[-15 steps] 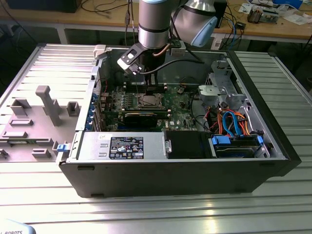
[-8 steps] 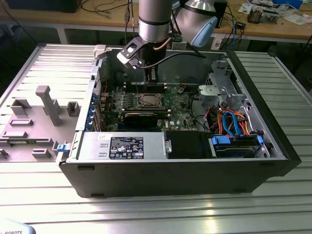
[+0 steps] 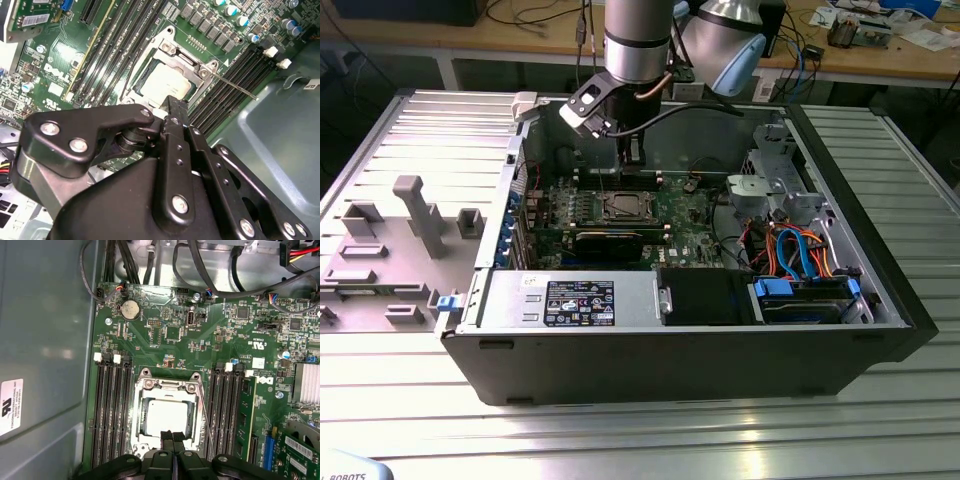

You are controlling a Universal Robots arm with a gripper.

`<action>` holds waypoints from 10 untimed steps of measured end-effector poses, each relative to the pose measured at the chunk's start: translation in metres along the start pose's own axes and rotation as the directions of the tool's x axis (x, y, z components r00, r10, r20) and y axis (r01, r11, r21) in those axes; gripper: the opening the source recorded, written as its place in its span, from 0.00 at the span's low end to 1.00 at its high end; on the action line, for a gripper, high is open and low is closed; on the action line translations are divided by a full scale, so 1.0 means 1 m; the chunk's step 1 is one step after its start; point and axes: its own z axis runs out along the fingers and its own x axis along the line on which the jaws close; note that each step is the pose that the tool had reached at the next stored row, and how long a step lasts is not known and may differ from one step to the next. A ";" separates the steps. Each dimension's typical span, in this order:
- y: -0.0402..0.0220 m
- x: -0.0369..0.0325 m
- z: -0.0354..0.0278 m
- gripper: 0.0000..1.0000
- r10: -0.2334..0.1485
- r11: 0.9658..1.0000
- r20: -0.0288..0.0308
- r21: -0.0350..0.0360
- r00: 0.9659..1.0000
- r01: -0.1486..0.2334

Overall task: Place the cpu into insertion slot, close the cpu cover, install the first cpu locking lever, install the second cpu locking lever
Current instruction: 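Install the first cpu locking lever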

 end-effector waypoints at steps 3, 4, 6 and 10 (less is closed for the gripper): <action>0.0000 0.0000 -0.0001 0.11 -0.001 1.000 0.000 0.000 1.000 0.001; 0.0000 0.0000 -0.0001 0.11 -0.003 1.000 0.000 0.000 1.000 0.003; 0.0000 0.0000 -0.0001 0.11 -0.031 1.000 0.000 0.001 1.000 0.031; 0.0000 0.0000 -0.0001 0.11 -0.099 0.995 0.001 0.002 0.995 0.099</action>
